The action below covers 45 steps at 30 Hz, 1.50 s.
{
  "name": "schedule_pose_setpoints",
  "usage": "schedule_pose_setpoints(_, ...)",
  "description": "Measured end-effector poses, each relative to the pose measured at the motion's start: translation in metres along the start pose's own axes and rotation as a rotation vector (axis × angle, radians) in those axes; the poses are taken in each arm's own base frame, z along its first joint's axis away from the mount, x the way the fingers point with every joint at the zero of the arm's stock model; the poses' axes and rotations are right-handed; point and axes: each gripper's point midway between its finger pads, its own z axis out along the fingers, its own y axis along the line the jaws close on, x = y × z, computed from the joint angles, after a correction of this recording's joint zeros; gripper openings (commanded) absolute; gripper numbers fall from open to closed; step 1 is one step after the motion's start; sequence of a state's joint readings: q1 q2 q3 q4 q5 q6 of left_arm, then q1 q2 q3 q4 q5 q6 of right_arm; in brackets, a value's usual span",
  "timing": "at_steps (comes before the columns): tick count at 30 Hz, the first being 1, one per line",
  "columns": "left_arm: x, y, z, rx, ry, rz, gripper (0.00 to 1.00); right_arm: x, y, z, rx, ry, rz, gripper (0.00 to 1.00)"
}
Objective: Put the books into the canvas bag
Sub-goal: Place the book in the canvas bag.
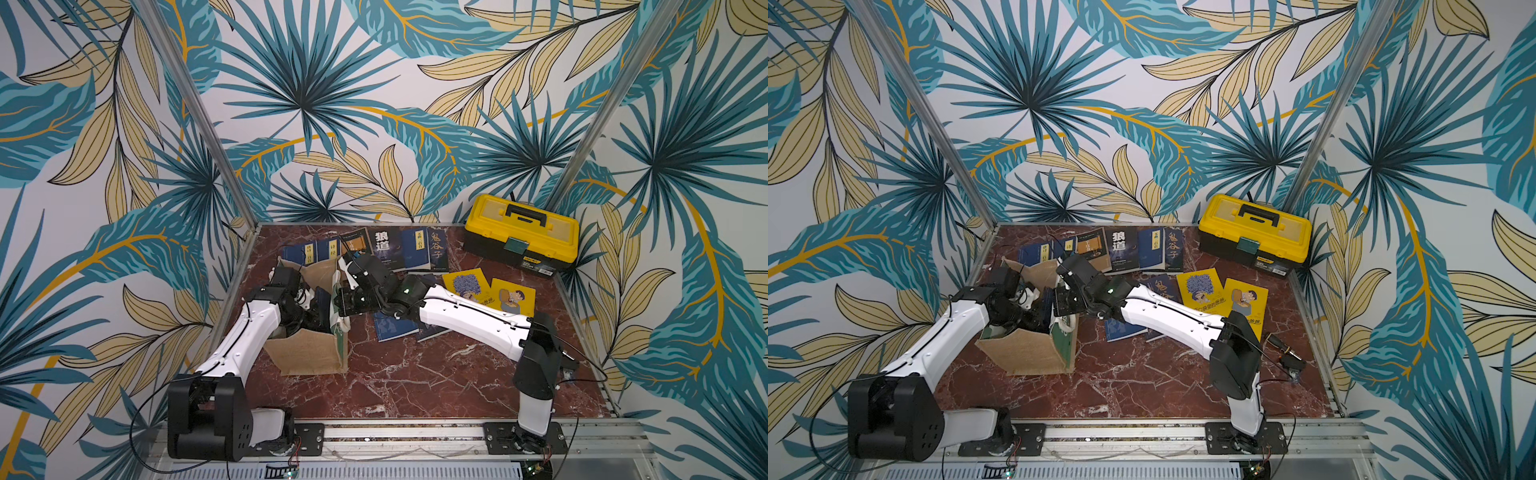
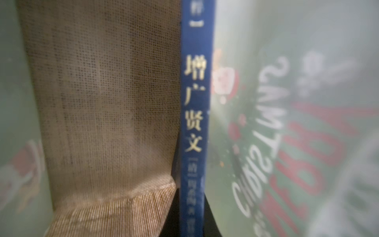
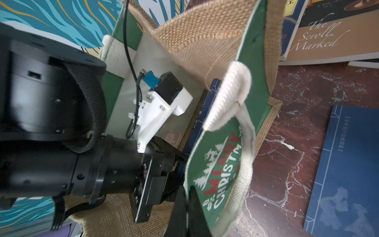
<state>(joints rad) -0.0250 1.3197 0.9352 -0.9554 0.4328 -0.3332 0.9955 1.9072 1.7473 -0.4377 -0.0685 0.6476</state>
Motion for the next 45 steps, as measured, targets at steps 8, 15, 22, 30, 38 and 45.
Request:
schedule_pose_setpoints(8, -0.007, 0.003, 0.0, -0.002, -0.027, 0.0, 0.46, -0.002, -0.003, 0.0, 0.0, -0.002, 0.004, 0.0)
schedule_pose_setpoints(15, -0.025, 0.0, -0.035, -0.043, -0.146, 0.026, 0.57, -0.002, -0.003, 0.0, -0.002, 0.0, 0.005, 0.0)
schedule_pose_setpoints(22, -0.045, -0.025, -0.108, -0.054, -0.386, 0.101, 0.6, -0.002, -0.002, 0.0, -0.005, 0.002, 0.005, 0.0)
schedule_pose_setpoints(30, -0.04, -0.057, -0.144, 0.066, -0.464, 0.151, 0.25, -0.001, -0.002, 0.0, -0.008, 0.004, 0.005, 0.0)
schedule_pose_setpoints(38, -0.025, -0.064, -0.06, 0.128, -0.162, 0.117, 0.21, -0.001, -0.002, 0.0, -0.005, 0.007, 0.005, 0.0)
schedule_pose_setpoints(45, -0.033, 0.006, -0.026, -0.082, -0.121, -0.092, 0.41, 0.001, -0.004, -0.001, 0.0, 0.013, 0.006, 0.0)
